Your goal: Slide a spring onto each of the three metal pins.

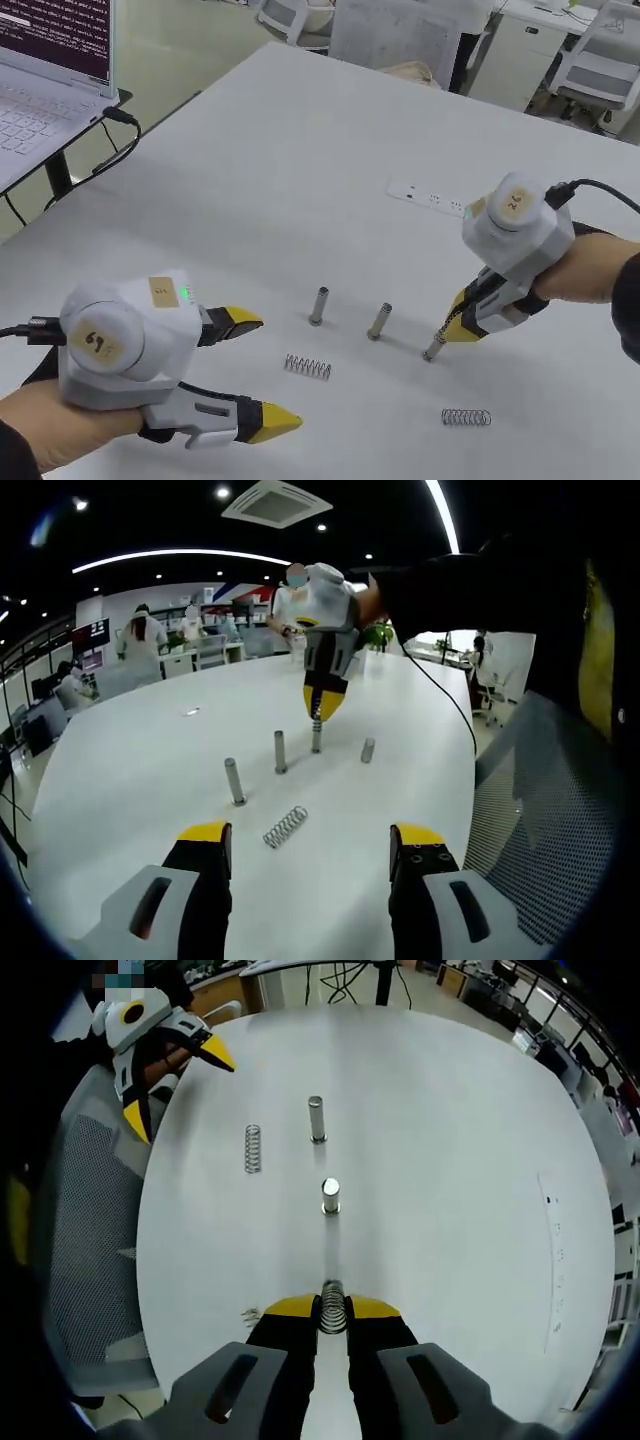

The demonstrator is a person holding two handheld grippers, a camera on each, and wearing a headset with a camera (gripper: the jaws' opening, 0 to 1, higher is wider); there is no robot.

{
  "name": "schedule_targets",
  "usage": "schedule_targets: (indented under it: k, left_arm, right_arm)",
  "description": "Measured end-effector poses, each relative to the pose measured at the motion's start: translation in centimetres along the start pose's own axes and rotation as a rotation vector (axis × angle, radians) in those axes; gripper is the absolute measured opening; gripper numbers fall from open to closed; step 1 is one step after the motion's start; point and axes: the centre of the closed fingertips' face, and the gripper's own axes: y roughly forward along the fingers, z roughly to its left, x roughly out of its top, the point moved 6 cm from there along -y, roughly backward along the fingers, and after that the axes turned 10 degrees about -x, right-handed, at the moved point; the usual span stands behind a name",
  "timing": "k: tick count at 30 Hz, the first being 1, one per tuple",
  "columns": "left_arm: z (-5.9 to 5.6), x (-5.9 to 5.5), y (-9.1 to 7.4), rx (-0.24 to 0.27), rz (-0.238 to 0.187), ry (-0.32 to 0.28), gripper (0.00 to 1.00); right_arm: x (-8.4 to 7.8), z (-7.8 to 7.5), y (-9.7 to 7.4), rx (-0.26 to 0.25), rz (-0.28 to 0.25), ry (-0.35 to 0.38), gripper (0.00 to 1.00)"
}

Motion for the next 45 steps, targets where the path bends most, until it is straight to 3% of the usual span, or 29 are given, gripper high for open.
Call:
schedule_targets:
  k: [18, 33, 41, 45]
  left_arm:
    - [0.0, -0.1, 0.0, 0.001, 0.003, -0.005, 0.58]
    - [0.0, -0.1, 0.0, 0.001, 0.0, -0.008, 0.58]
    - [0.0, -0.1, 0.0, 0.0, 0.002, -0.009, 0.58]
    - [0.0, -0.2, 0.0, -0.001, 0.002, -0.01, 0.58]
  right_arm:
    - [-0.4, 0.4, 2.9, -0.016, 0.034, -0.055, 0.08]
    - [-0.5, 0.4, 3.2, -0.026, 0.023, -0.043, 0.09]
    - [-0.8, 0.6, 3.0, -0.024, 0.01, -0.025, 0.21]
    - [-1.2, 0.4, 2.6, -0.029, -0.002, -0.005, 0.22]
